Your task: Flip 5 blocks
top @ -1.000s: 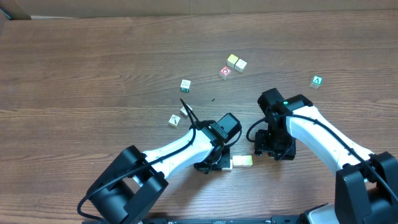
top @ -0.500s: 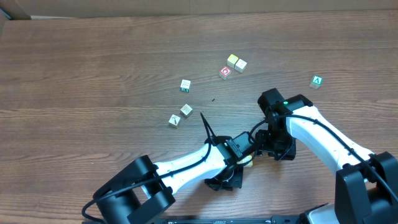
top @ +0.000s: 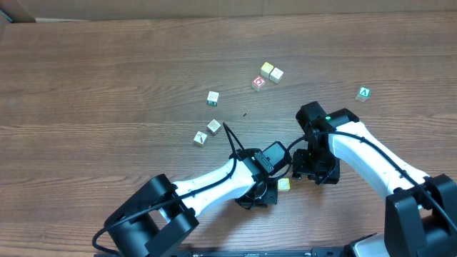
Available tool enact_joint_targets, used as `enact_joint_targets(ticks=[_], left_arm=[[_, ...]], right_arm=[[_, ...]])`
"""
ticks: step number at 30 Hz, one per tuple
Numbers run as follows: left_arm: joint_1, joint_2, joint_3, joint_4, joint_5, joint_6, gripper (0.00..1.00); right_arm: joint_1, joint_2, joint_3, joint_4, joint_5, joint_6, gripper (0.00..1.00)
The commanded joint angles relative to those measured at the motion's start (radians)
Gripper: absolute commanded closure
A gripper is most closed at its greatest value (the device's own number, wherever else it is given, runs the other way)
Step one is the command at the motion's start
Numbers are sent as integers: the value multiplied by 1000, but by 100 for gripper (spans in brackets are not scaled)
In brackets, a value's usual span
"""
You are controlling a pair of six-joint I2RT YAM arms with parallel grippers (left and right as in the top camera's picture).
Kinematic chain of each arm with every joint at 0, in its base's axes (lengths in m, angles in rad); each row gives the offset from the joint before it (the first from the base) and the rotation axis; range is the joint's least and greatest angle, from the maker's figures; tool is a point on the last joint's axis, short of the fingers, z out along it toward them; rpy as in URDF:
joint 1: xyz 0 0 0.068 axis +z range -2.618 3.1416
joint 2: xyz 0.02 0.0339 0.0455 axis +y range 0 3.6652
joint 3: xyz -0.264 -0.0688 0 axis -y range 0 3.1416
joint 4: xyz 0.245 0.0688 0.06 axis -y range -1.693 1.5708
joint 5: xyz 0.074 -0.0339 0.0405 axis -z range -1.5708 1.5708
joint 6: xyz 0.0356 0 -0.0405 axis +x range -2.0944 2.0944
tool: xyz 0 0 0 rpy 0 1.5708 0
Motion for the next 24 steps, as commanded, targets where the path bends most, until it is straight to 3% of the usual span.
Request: enact_joint_targets(ticks=[1,24], left_arm=[[3,13,6,3,-19,7,96],[3,13,6,31,-52,20,96]], right_arm=[[-3,-2,-6,3,-2,-3,35],[-3,-2,-6,4,-2,-3,35]])
